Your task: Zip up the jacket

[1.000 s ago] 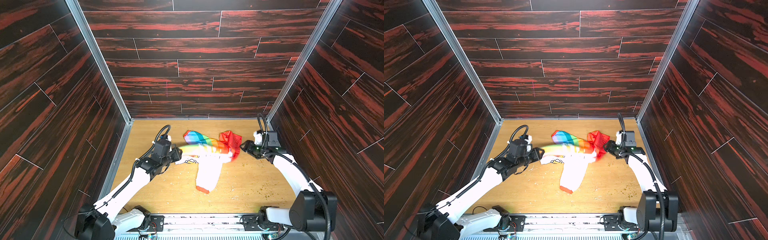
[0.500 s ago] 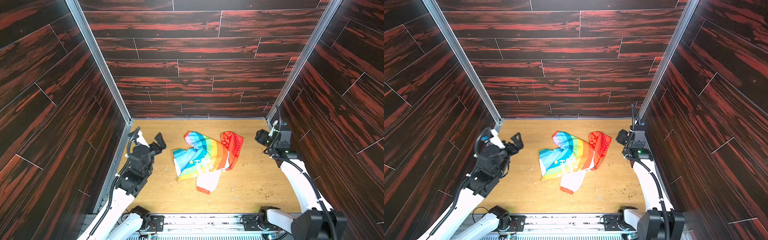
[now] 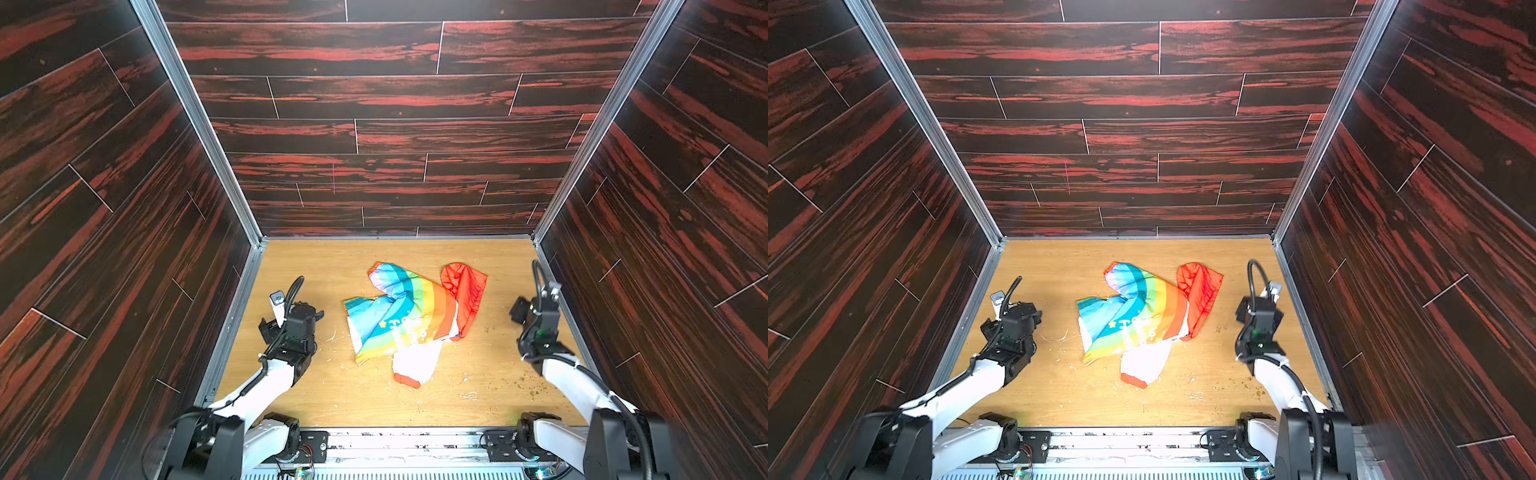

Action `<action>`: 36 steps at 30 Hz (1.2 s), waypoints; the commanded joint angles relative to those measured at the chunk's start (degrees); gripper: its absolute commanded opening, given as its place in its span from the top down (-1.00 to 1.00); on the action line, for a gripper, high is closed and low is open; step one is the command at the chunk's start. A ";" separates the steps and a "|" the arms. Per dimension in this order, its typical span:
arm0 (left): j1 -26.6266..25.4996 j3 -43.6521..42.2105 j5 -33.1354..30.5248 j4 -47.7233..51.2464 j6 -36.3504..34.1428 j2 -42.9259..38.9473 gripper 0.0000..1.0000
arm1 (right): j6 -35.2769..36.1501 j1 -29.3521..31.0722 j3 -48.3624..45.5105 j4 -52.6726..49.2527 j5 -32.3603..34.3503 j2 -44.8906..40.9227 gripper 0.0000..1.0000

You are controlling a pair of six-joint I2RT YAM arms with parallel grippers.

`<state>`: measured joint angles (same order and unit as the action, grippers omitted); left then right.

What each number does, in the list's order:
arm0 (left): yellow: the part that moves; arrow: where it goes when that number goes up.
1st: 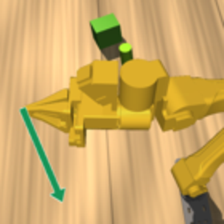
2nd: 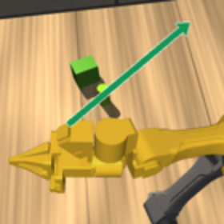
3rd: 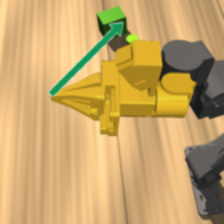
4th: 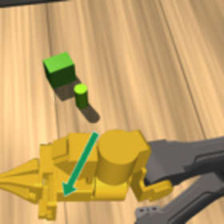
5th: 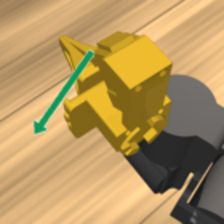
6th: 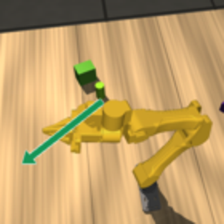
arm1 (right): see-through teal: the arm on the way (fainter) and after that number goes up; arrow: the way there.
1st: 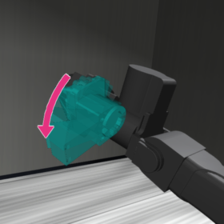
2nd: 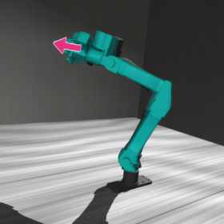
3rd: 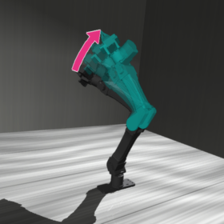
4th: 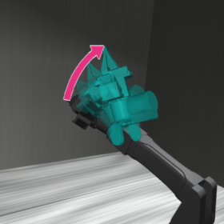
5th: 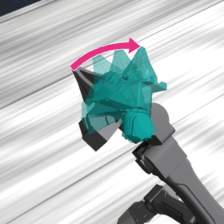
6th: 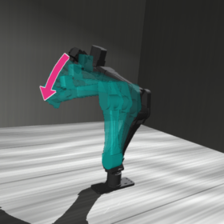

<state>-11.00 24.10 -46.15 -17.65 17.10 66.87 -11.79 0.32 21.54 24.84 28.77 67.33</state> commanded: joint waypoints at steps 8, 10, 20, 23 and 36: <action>6.49 -2.91 13.13 -30.32 -10.50 15.83 -0.99 | 10.98 1.83 -12.53 57.16 -7.98 20.92 -0.55; 7.86 -6.56 15.62 -42.76 -10.09 21.30 -0.99 | 13.43 3.27 -11.68 62.02 -6.96 25.70 -0.98; 11.00 -0.54 20.26 -30.88 -7.79 21.70 -0.99 | 8.16 -0.73 -4.97 43.14 -10.49 22.53 -0.98; 11.00 -0.67 20.32 -30.77 -7.79 21.43 -0.99 | 8.36 -0.70 -5.60 44.47 -10.34 22.35 -0.97; 11.01 -0.54 20.33 -30.53 -7.95 21.47 -0.99 | 6.87 -2.96 -3.76 40.40 -15.00 22.45 -0.97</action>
<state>-0.21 23.16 -25.93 -48.75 9.45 89.58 -4.05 -1.63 16.71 66.32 16.51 90.11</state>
